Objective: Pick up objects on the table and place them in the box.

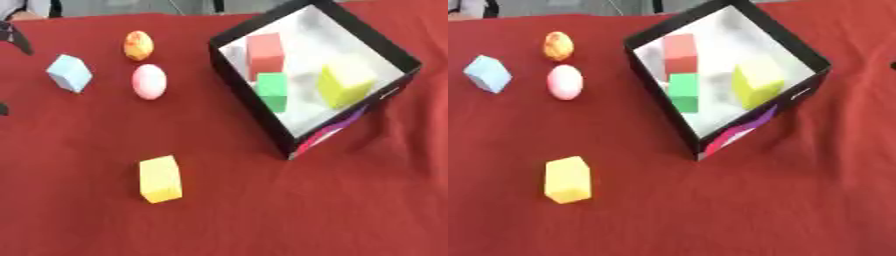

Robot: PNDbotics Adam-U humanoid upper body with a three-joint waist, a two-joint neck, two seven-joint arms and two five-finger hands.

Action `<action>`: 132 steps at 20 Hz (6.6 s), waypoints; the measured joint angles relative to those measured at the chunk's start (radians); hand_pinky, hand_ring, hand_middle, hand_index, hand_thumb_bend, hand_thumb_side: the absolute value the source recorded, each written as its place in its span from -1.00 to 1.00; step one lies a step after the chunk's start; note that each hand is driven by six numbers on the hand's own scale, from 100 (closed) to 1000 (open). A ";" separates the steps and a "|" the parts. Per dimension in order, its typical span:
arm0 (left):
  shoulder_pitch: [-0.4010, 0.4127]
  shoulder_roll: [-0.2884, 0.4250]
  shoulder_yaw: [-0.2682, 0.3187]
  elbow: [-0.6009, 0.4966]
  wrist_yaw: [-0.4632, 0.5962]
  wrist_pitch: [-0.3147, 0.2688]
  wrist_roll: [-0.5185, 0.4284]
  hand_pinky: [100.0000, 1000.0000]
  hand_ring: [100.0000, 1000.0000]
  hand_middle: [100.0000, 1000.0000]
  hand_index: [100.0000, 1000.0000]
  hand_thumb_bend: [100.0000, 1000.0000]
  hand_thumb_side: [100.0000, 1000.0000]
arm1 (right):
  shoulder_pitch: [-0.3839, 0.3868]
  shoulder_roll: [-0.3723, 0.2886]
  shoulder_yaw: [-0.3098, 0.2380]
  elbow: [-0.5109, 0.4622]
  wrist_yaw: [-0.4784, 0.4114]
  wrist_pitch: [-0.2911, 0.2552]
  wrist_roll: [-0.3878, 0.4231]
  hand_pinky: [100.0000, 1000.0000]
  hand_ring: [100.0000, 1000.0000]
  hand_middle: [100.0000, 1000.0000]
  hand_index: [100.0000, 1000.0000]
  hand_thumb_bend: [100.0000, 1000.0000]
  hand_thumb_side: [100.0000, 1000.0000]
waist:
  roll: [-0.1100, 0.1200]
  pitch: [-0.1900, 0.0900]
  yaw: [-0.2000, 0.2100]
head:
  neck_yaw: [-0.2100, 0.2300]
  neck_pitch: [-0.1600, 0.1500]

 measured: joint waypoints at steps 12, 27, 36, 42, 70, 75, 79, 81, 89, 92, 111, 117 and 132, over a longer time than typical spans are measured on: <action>-0.050 -0.032 0.009 -0.005 0.045 0.003 -0.003 0.61 0.65 0.42 0.53 0.24 -1.00 | -0.004 0.007 0.012 0.000 0.015 -0.013 0.008 0.95 0.24 0.12 0.39 -1.00 -0.14 | -0.002 0.007 -0.008 | 0.001 -0.004; -0.084 -0.062 0.027 0.020 0.051 -0.013 0.013 0.59 0.63 0.43 0.51 0.09 -1.00 | -0.018 0.008 0.019 0.000 0.033 -0.028 0.014 0.95 0.24 0.12 0.39 -1.00 -0.15 | -0.001 0.028 -0.033 | 0.016 -0.021; -0.096 -0.079 0.038 0.046 0.021 0.007 -0.007 0.59 0.63 0.44 0.49 0.16 -1.00 | -0.027 0.008 0.025 0.000 0.033 -0.030 0.014 0.95 0.24 0.12 0.39 -1.00 -0.15 | 0.004 0.035 -0.043 | 0.022 -0.027; -0.098 -0.082 0.046 0.063 -0.009 0.007 -0.007 0.59 0.62 0.45 0.47 0.20 -1.00 | -0.028 0.008 0.026 0.000 0.038 -0.036 0.020 0.95 0.24 0.12 0.39 -1.00 -0.16 | 0.004 0.039 -0.047 | 0.026 -0.036; -0.105 -0.095 0.091 0.115 -0.121 0.007 0.061 0.56 0.59 0.42 0.44 0.20 -1.00 | -0.040 0.017 0.046 0.000 0.069 -0.048 0.041 0.95 0.24 0.12 0.40 -1.00 -0.17 | 0.005 0.055 -0.061 | 0.052 -0.044; -0.105 -0.095 0.097 0.124 -0.143 0.019 0.075 0.55 0.58 0.40 0.43 0.21 -0.99 | -0.044 0.017 0.049 0.000 0.071 -0.052 0.045 0.95 0.24 0.13 0.40 -1.00 -0.18 | 0.005 0.058 -0.062 | 0.051 -0.048; -0.105 -0.095 0.103 0.129 -0.162 0.028 0.091 0.55 0.59 0.40 0.43 0.24 -0.99 | -0.044 0.017 0.050 0.000 0.075 -0.055 0.049 0.95 0.25 0.13 0.40 -1.00 -0.18 | 0.005 0.060 -0.066 | 0.052 -0.052; -0.106 -0.095 0.107 0.132 -0.174 0.034 0.100 0.55 0.59 0.40 0.43 0.25 -0.99 | -0.045 0.017 0.053 0.000 0.076 -0.055 0.051 0.95 0.25 0.13 0.40 -1.00 -0.18 | 0.005 0.061 -0.067 | 0.055 -0.052; -0.107 -0.095 0.125 0.144 -0.210 0.053 0.145 0.54 0.58 0.38 0.42 0.25 -1.00 | -0.050 0.017 0.061 0.000 0.085 -0.063 0.061 0.95 0.26 0.13 0.40 -1.00 -0.18 | 0.005 0.067 -0.069 | 0.062 -0.057; -0.109 -0.095 0.129 0.150 -0.215 0.056 0.157 0.53 0.56 0.35 0.41 0.18 -1.00 | -0.050 0.017 0.062 0.000 0.088 -0.065 0.062 0.95 0.26 0.13 0.40 -1.00 -0.18 | 0.005 0.068 -0.069 | 0.062 -0.061; -0.113 -0.096 0.135 0.167 -0.277 0.076 0.191 0.48 0.46 0.18 0.31 0.17 -1.00 | -0.049 0.022 0.072 0.000 0.104 -0.077 0.070 0.95 0.26 0.13 0.40 -1.00 -0.18 | 0.005 0.072 -0.073 | 0.064 -0.061; -0.115 -0.096 0.137 0.173 -0.284 0.080 0.196 0.41 0.34 0.05 0.18 0.08 -1.00 | -0.048 0.024 0.074 0.000 0.106 -0.078 0.071 0.95 0.26 0.13 0.41 -1.00 -0.18 | 0.006 0.072 -0.073 | 0.068 -0.061; -0.134 -0.108 0.107 0.064 -0.229 0.029 0.296 0.04 -0.15 -0.42 -0.34 -0.01 -1.00 | -0.025 0.022 0.073 0.000 0.101 -0.072 0.068 0.96 0.26 0.14 0.41 -1.00 -0.18 | 0.019 0.053 -0.058 | 0.057 -0.026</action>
